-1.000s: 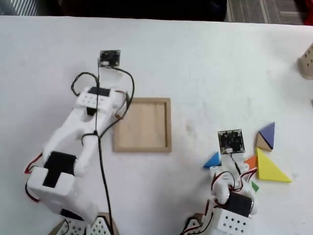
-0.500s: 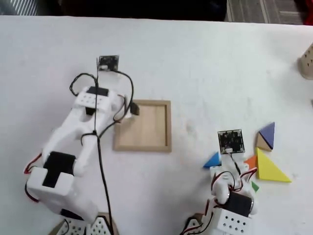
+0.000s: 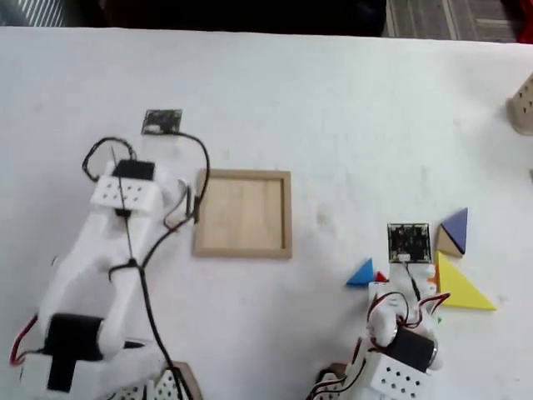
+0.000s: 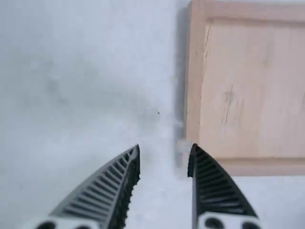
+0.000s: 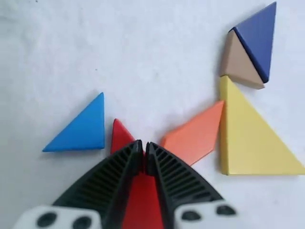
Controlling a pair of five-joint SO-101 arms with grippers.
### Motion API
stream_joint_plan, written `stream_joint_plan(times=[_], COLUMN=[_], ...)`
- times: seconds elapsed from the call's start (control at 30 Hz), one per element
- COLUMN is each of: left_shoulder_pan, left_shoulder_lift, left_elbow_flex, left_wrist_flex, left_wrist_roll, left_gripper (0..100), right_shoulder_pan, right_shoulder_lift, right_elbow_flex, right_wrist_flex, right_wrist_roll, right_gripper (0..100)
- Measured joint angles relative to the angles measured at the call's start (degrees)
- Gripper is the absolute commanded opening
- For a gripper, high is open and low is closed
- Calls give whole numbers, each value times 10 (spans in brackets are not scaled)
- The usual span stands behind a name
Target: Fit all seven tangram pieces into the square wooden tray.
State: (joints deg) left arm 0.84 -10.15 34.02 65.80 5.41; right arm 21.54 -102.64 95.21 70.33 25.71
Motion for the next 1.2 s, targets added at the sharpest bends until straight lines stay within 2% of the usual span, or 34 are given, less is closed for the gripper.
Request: stream_joint_plan(times=[0.17,0.4,0.57,0.7,0.97,1.2], left_shoulder_pan=[-5,-45,-48,-48,-48,-48], left_shoulder_lift=[-105,-271,-288,-280,-256,-256], left_elbow_flex=[142,326,344,344,344,344], left_wrist_flex=[-76,-169,-173,-180,-180,-180], left_wrist_roll=[-61,-91,-139,-144,-144,-149], left_gripper=[172,173,173,173,173,173], right_shoulder_pan=[11,79,118,124,146,174], right_shoulder_lift=[0,0,11,119,446,607], right_elbow_flex=[-36,-101,-168,-253,-437,-542], right_wrist_flex=[-3,-3,4,30,33,18], right_wrist_roll=[1,-1,2,2,3,8], right_gripper=[141,147,147,147,152,152])
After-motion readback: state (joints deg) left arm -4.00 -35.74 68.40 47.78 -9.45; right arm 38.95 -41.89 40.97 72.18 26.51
